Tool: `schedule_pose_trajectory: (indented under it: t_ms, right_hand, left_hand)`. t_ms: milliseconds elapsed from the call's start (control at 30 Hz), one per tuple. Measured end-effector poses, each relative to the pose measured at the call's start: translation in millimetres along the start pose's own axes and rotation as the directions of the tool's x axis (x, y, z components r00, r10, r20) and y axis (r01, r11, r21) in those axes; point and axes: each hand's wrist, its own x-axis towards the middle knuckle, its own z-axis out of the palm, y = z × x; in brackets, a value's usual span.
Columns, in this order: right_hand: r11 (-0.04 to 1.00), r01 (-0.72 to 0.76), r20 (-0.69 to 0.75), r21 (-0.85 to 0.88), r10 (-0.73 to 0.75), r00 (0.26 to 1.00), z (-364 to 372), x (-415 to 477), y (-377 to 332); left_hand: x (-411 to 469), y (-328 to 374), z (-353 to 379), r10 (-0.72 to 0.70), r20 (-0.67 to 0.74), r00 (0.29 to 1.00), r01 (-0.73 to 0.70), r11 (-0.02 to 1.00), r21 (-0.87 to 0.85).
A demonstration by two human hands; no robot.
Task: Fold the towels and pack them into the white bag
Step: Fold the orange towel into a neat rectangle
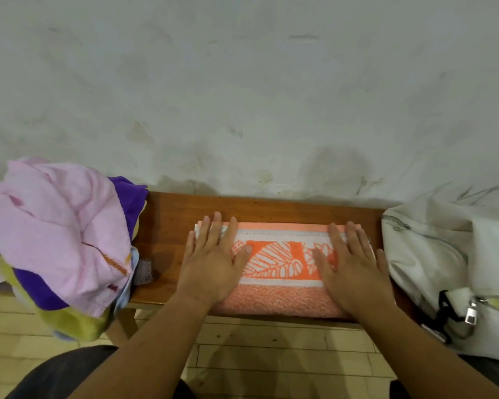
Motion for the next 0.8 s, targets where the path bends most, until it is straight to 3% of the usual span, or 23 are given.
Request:
schedule_pose_trajectory:
  t_ms: [133,333,467,633,800]
  right_hand:
    - [0.976,-0.062,-0.04,0.21,0.072,0.997,-17,-11,3]
    - [0.819,-0.135,-0.208,0.558,0.295,0.932,-33,-86,10]
    - [0.569,-0.356,-0.002,0.741,0.533,0.846,-32,-107,24]
    - [0.493,-0.471,0.173,0.731,0.533,0.828,-29,-111,19]
    - [0.21,-0.44,0.275,0.873,0.534,0.8,-30,-89,12]
  left_hand:
    - [1,1,-9,0.003,0.012,1.0,-0.003,0.999,-0.032]
    - [-11,7,-30,0.139,-0.038,0.99,-0.143,0.983,-0.118]
    - [-22,-2,-42,0.18,-0.015,0.984,-0.18,0.971,-0.157]
    - [-37,-24,-62,0.094,-0.022,0.995,-0.096,0.941,-0.326]
    - [-51,-27,-68,0.149,0.037,0.988,-0.126,0.924,-0.361]
